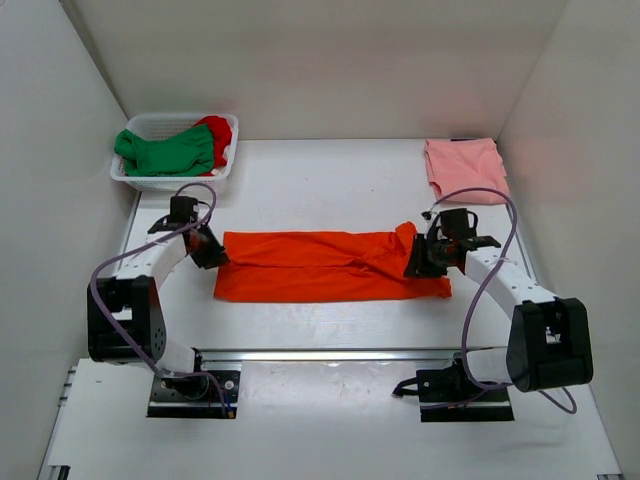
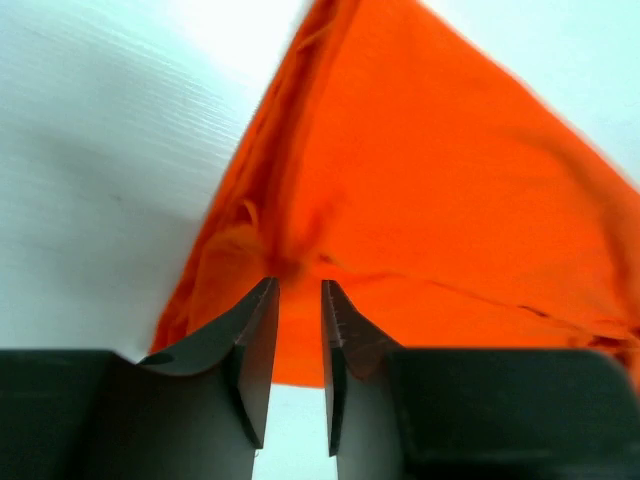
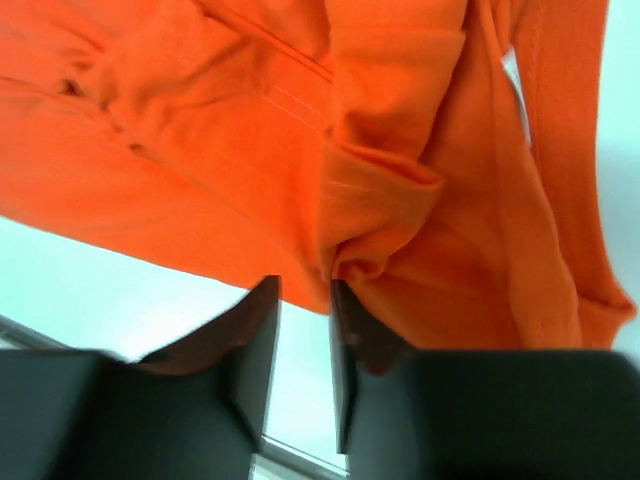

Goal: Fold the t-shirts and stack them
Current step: Fold the other side of the tshirt into a rectangle

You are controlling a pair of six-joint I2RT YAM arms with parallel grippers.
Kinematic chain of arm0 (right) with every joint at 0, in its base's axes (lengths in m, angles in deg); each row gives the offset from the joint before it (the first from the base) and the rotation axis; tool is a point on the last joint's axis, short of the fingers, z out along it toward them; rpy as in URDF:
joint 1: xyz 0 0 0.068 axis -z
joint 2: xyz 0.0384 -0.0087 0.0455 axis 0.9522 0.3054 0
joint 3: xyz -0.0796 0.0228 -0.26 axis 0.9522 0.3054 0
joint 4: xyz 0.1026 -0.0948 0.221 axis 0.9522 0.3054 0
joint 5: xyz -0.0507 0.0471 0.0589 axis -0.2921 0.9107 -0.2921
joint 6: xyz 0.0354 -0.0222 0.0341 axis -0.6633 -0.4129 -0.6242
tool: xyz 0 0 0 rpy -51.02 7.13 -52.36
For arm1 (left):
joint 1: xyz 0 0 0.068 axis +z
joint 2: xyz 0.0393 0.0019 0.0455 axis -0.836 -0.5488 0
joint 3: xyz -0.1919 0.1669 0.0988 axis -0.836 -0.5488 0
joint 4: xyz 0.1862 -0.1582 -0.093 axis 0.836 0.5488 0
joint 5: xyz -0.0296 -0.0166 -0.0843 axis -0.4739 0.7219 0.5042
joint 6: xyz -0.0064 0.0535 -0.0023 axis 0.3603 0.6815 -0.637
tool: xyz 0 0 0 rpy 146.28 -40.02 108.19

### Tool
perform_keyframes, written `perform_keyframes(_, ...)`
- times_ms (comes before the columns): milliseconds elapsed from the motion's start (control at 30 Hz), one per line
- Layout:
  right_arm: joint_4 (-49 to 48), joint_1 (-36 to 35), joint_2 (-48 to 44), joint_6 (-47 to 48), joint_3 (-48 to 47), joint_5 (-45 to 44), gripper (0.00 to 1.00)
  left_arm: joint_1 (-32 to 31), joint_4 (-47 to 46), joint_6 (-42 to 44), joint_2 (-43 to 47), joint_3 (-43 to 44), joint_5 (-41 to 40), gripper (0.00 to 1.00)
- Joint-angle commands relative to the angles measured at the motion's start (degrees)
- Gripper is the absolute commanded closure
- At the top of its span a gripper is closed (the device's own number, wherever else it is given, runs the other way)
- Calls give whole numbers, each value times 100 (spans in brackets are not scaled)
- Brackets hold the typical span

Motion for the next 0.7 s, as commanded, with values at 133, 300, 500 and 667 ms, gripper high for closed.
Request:
perform_keyframes(133, 683, -229, -433, 41, -856, -1469, 52, -207, -98, -141, 959, 758, -122, 51)
perform_keyframes(300, 456, -237, 74, 331, -1664, -1866, 46, -569, -343, -123, 143, 1084, -87, 59)
perform_keyframes(500, 104, -448, 1227, 656, -2525, -2262, 48, -727, -617, -176, -921, 1181, -122, 70)
perform_keyframes(667, 42, -782, 1982, 929, -2992, -2587, 50, -886, -766, -229, -1256, 1093, -280, 64)
